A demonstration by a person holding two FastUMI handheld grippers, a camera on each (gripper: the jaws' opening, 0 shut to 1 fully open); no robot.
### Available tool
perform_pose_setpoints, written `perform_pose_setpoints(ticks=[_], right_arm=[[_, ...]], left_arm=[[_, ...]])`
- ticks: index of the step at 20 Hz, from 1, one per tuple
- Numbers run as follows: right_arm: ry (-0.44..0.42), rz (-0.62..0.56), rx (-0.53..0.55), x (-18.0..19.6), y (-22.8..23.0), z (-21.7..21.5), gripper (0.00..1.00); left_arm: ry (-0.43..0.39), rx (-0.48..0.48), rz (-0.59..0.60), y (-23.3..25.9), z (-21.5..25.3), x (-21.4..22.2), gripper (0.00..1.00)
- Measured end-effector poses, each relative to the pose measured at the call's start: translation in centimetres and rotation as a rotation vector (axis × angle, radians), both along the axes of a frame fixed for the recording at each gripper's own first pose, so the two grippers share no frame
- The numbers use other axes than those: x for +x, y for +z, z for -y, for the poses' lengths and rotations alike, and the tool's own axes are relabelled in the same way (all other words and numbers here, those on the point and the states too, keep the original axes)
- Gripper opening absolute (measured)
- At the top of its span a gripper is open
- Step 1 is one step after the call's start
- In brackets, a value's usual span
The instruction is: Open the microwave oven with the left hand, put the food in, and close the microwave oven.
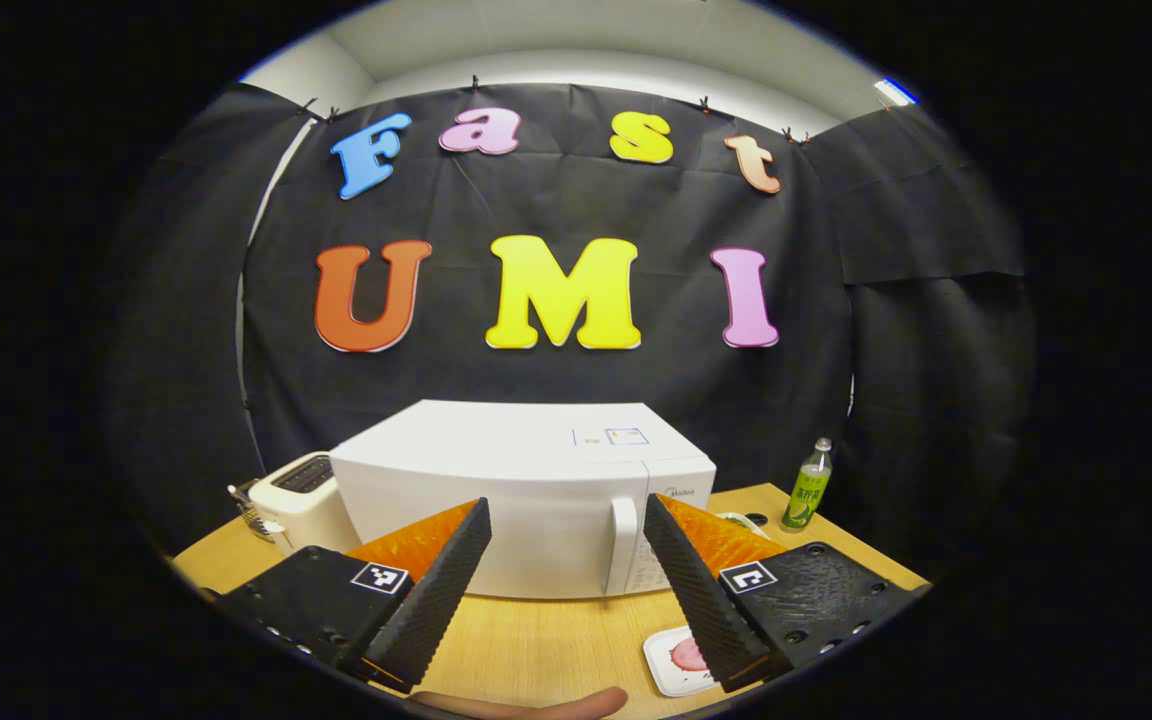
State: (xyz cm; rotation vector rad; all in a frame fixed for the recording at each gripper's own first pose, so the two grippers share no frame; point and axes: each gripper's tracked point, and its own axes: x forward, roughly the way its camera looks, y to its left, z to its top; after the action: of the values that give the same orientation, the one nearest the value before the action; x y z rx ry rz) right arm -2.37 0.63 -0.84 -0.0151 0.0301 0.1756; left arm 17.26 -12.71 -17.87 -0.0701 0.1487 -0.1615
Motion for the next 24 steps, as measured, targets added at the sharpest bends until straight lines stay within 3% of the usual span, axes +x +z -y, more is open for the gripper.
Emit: perform_pose_setpoints(ticks=[1, 2, 3, 4, 7, 8, 9, 10, 11, 12, 13, 14, 17, 18, 19, 20, 24], right_arm=[[0.003, 0.003, 0.000, -0.1, 0.0, 0.1, 0.93], [0.004, 0.009, 0.003, -0.2, 0.0, 0.3, 0.93], [0.000, 0.011, 0.008, -0.1, -0.1, 0.6, 0.94], [-0.004, 0.011, 0.009, 0.2, -0.5, 0.8, 1.00], [-0.009, 0.007, -0.009, 0.8, -1.7, 1.5, 1.00], [0.000, 0.013, -0.011, 1.1, -2.0, 1.5, 0.94], [0.003, 0.019, -0.010, 1.5, -2.2, 1.6, 0.94], [0.000, 0.016, -0.010, 2.1, -2.7, 1.9, 1.00], [0.000, 0.009, -0.010, 2.4, -3.3, 2.1, 1.00], [0.001, 0.004, -0.010, 2.8, -3.9, 2.2, 0.94], [0.001, 0.013, -0.014, 3.2, -4.1, 2.3, 1.00], [0.006, 0.018, -0.023, 3.6, -4.3, 2.2, 0.93], [0.006, 0.054, -0.053, 4.1, -4.6, 2.0, 0.93], [0.018, 0.063, -0.063, 4.2, -4.9, 1.6, 0.93], [0.033, 0.069, -0.071, 4.2, -5.1, 1.2, 0.93], [0.049, 0.070, -0.073, 4.2, -5.5, 0.9, 1.00], [0.067, 0.055, -0.079, 4.8, -6.5, 0.8, 1.00]], left_arm=[[-0.005, 0.023, -0.015, -1.6, 0.5, 0.7, 0.96], [-0.011, 0.048, -0.018, -2.8, 1.1, 1.5, 0.86], [-0.015, 0.065, -0.021, -4.0, 1.9, 2.2, 0.86], [-0.014, 0.074, -0.025, -5.1, 2.5, 3.1, 0.96], [0.014, 0.038, -0.075, -8.4, 3.6, 5.5, 0.95], [0.039, 0.034, -0.106, -9.5, 3.5, 6.3, 0.95], [0.048, 0.029, -0.121, -10.3, 3.6, 7.0, 0.95], [0.056, 0.031, -0.119, -10.7, 3.8, 7.8, 0.95], [0.044, 0.028, -0.118, -10.8, 4.3, 8.3, 0.95], [0.033, 0.024, -0.113, -11.0, 4.8, 8.6, 0.95], [0.043, 0.028, -0.104, -11.1, 4.8, 9.1, 0.95], [0.044, 0.031, -0.089, -11.1, 5.0, 9.5, 0.95], [0.081, 0.081, -0.037, -10.8, 4.2, 10.6, 0.91], [0.077, 0.085, -0.042, -10.9, 4.1, 10.2, 0.79], [0.074, 0.077, -0.034, -11.0, 4.6, 10.9, 0.87], [0.077, 0.056, -0.027, -10.8, 4.6, 11.0, 0.84], [0.096, 0.018, 0.045, -9.7, 4.6, 11.1, 0.83]])
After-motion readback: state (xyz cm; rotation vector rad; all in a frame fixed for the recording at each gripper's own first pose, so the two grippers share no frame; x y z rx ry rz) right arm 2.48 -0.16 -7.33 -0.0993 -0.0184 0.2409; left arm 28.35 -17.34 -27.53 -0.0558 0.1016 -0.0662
